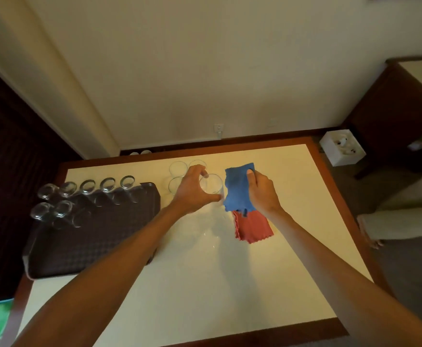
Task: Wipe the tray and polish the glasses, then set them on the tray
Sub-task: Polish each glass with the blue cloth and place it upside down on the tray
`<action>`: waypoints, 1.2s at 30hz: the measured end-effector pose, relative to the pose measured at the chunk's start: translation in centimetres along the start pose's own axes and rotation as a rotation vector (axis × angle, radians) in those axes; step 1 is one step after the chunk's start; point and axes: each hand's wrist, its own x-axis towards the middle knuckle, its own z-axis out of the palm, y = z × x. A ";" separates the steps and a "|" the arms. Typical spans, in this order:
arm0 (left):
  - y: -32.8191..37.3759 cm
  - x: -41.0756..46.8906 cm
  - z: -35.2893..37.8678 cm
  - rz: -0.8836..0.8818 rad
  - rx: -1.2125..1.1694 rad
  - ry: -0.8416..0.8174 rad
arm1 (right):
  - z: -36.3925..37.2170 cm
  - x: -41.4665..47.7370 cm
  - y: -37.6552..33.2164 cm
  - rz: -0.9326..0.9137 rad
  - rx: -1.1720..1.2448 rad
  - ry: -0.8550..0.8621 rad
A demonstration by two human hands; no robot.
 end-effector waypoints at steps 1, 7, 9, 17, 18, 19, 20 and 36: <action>0.5 -0.2 -1.0 -0.014 -0.030 0.008 | 0.2 0.2 -0.6 -0.008 0.006 -0.007; 1.2 -2.1 -10.4 -0.095 -0.241 0.084 | 3.4 -0.8 -7.9 -0.144 0.055 -0.042; 1.0 -3.0 -13.2 -0.111 -0.439 0.102 | 5.0 -1.3 -10.7 -0.210 0.054 -0.054; -0.7 -6.8 -22.2 -0.210 -0.823 0.155 | 12.2 -6.3 -23.0 -0.448 0.095 -0.133; -1.3 -7.3 -23.1 -0.239 -0.884 0.157 | 13.3 -7.2 -24.3 -0.479 0.098 -0.148; -1.8 -7.9 -23.9 -0.254 -0.953 0.153 | 14.3 -8.0 -25.3 -0.505 0.100 -0.159; -2.7 -8.5 -25.2 -0.258 -1.010 0.141 | 15.6 -9.0 -26.7 -0.526 0.102 -0.167; -10.0 -12.5 -38.1 -0.147 -1.441 0.048 | 27.3 -16.2 -32.9 -0.876 -0.022 0.101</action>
